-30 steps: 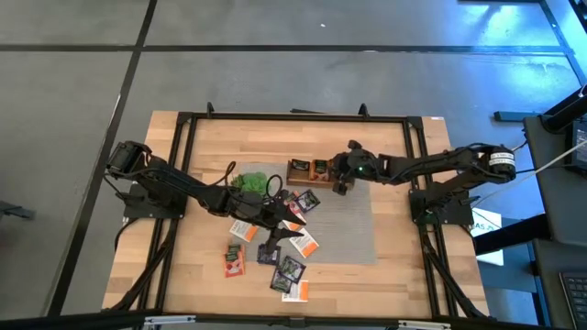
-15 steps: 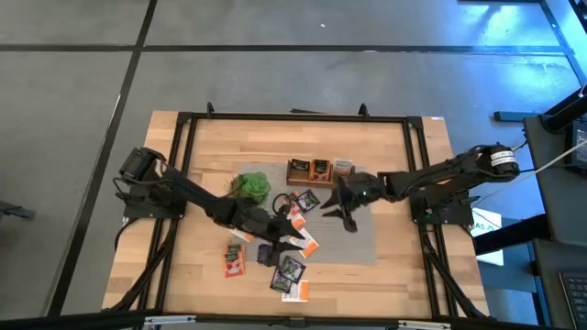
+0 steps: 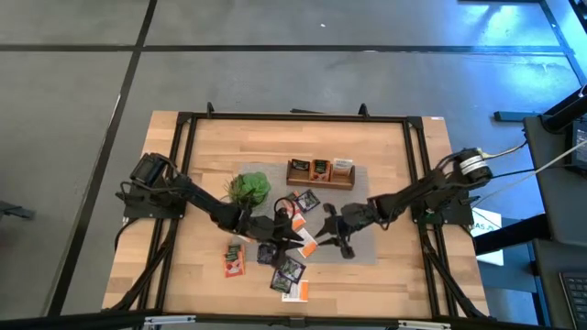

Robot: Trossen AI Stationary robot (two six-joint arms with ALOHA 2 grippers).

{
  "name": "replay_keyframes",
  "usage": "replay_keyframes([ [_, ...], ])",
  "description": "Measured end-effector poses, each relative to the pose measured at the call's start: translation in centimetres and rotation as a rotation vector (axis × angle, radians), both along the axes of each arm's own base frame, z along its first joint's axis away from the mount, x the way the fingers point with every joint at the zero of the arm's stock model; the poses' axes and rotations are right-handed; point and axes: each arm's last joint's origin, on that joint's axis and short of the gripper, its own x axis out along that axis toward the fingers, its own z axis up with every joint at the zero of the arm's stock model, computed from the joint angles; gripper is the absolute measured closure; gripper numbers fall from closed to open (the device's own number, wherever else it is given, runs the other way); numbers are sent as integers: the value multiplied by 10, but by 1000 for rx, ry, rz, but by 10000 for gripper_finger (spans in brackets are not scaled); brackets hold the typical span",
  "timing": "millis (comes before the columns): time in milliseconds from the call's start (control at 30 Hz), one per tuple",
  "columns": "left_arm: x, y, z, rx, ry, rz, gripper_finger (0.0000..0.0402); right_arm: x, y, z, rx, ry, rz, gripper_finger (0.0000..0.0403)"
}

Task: Pick & Place Tea
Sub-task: Put the white tea bag into the right section of the wooden organizer

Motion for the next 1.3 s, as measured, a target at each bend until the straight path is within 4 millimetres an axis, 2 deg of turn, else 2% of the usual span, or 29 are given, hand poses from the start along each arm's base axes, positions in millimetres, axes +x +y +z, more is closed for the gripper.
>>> replay_keyframes([
  [133,0,0,0,-1,-1,13,326,5,9,-15,-11,37,24,281],
  [267,0,0,0,-20,5,20,326,13,18,-21,-30,41,25,281],
  [567,-1,1,-2,-33,31,32,325,22,22,-35,-70,67,29,281],
  [933,-10,8,-18,-209,202,323,327,16,29,-40,-105,136,46,281],
  [1167,-11,6,-28,-384,270,383,327,13,32,-42,-134,137,75,281],
  [1300,-8,4,-44,-461,307,412,327,13,32,-42,-145,137,71,281],
])
